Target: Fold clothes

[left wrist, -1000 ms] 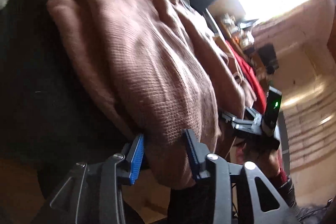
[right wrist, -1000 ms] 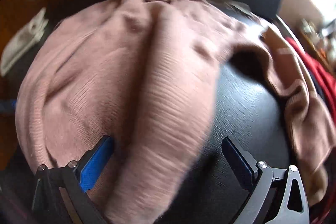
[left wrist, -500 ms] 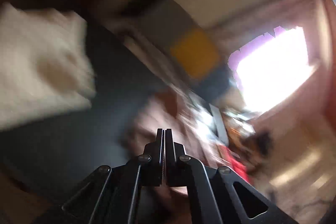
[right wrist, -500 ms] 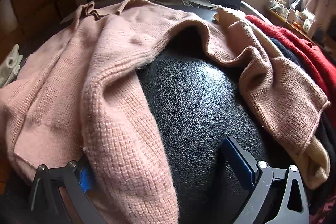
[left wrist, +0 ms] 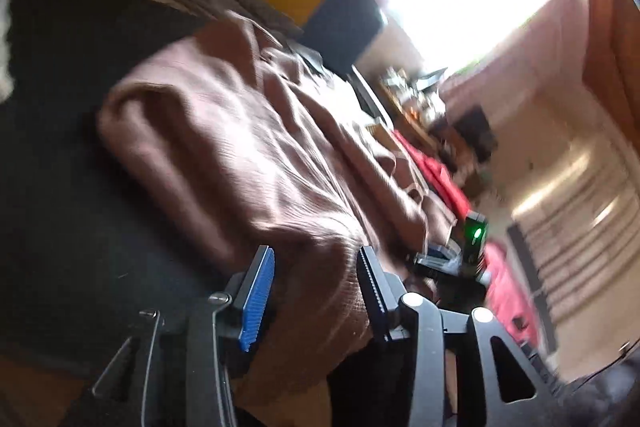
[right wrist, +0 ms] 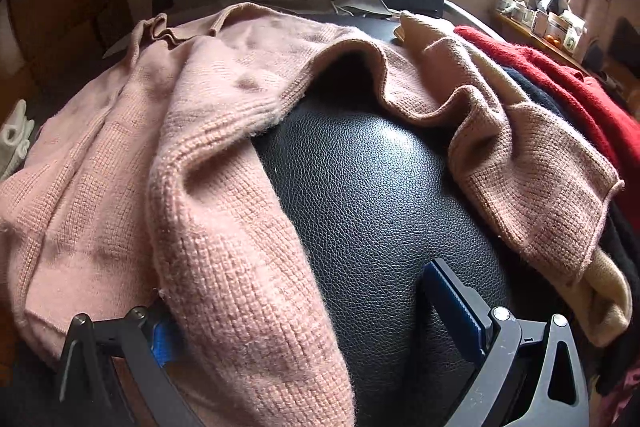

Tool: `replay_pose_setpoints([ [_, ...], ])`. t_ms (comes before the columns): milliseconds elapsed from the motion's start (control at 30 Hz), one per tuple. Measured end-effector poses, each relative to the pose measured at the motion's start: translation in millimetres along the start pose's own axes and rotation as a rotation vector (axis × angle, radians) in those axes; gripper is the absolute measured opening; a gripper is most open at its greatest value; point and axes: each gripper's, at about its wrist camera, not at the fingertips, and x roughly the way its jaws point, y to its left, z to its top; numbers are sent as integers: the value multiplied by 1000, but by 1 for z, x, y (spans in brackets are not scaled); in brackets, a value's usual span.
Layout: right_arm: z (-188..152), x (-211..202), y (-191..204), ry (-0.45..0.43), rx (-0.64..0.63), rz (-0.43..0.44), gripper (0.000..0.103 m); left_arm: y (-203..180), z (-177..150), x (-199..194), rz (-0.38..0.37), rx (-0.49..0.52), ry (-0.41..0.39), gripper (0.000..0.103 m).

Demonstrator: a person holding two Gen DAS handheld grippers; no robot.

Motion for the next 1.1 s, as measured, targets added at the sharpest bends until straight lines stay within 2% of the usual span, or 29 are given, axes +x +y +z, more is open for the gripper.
replay_pose_setpoints([
  [200, -1, 1, -1, -21, 7, -7, 103, -22, 0, 36, 160, 155, 60, 44],
  [267, 0, 2, -1, -26, 7, -7, 103, -26, 0, 45, 198, 191, 71, 40],
  [300, 0, 2, -2, -28, 6, -8, 103, -29, -1, 49, 223, 209, 74, 33],
  [333, 1, 3, -2, -30, 6, -8, 103, -31, -2, 50, 255, 227, 72, 21],
  [367, 1, 2, -2, -31, 6, -9, 103, -34, -3, 52, 288, 245, 70, 12],
  [400, 0, 2, -1, -31, 7, -10, 103, -36, -4, 52, 312, 258, 67, 9],
  [433, 0, 2, -1, -29, 8, -11, 103, -36, -5, 51, 303, 255, 60, 8],
  [467, 1, 2, -1, -26, 8, -12, 103, -36, -5, 47, 287, 243, 52, 8],
  [567, 4, 3, -1, -21, 8, -17, 103, -21, 7, 20, 161, 108, -6, 7],
  [633, 4, 3, -1, -18, 6, -19, 103, -3, 14, -13, 106, 7, -88, 7],
  [700, 4, 3, -1, -14, 4, -22, 103, 24, 22, -50, 76, -95, -185, 7],
  [800, 5, 3, 0, -16, 2, -28, 103, 62, 25, -102, 96, -209, -319, 7],
  [900, 7, 2, 2, -12, 0, -37, 103, 96, 25, -147, 200, -296, -421, 7],
  [1000, 11, 2, 4, 6, -18, -51, 103, 126, 30, -180, 407, -384, -470, 8],
  [1067, 17, 0, 9, 19, -48, -79, 103, 145, 33, -199, 601, -475, -489, 16],
  [1100, 19, -3, 13, 18, -73, -105, 103, 147, 32, -207, 677, -486, -512, 18],
])
